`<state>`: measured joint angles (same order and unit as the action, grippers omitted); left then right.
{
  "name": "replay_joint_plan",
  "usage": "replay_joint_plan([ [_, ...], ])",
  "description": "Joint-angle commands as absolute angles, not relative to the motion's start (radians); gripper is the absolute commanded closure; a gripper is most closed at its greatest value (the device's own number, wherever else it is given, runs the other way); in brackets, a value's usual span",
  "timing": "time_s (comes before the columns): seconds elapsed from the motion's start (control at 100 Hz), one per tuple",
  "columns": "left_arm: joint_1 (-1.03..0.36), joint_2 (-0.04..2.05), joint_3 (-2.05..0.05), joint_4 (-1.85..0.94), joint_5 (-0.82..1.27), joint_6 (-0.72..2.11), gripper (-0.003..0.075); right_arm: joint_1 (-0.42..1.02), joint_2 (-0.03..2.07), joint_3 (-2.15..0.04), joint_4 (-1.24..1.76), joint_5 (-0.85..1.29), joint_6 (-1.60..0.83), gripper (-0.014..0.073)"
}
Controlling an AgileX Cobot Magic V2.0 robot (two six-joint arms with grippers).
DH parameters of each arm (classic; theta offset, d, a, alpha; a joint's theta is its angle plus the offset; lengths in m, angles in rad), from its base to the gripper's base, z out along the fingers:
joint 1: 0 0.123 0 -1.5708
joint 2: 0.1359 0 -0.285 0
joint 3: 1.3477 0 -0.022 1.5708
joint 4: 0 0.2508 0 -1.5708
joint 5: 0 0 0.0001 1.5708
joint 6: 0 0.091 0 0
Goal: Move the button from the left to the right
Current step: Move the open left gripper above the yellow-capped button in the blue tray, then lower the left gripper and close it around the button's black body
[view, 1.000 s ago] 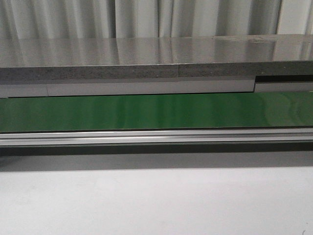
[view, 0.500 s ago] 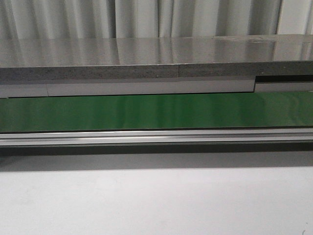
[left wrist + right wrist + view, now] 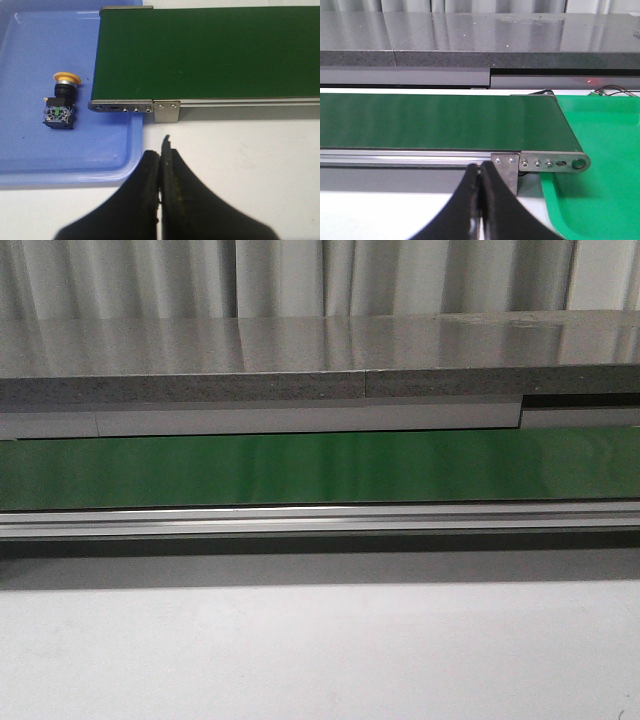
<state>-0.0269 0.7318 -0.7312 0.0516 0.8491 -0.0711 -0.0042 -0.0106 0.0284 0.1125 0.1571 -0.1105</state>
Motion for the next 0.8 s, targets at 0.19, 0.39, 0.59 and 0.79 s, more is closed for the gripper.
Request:
replay_joint_plan([
  [0.19,-0.024,0.737,-0.766,0.051,0.793,-0.078,0.0637,-0.011,-0.029,0.013,0.110,0.071,-0.108,0.0661],
  [0.39,-0.024,0.737,-0.766,0.053,0.792,-0.078,0.0203,-0.011,-0.029,0.013,0.110,0.071,-0.108,0.0661],
  [0.59,-0.024,0.737,-0.766,0.068,0.785,-0.078,0.0103,-0.011,-0.029,0.013,0.110,0.071,-0.108,0.0661],
  [0.79,-0.024,0.737,-0.766,0.020,0.762,-0.078,0.0103,-0.011,-0.029,0.013,0.110,0.071,-0.108,0.0661],
])
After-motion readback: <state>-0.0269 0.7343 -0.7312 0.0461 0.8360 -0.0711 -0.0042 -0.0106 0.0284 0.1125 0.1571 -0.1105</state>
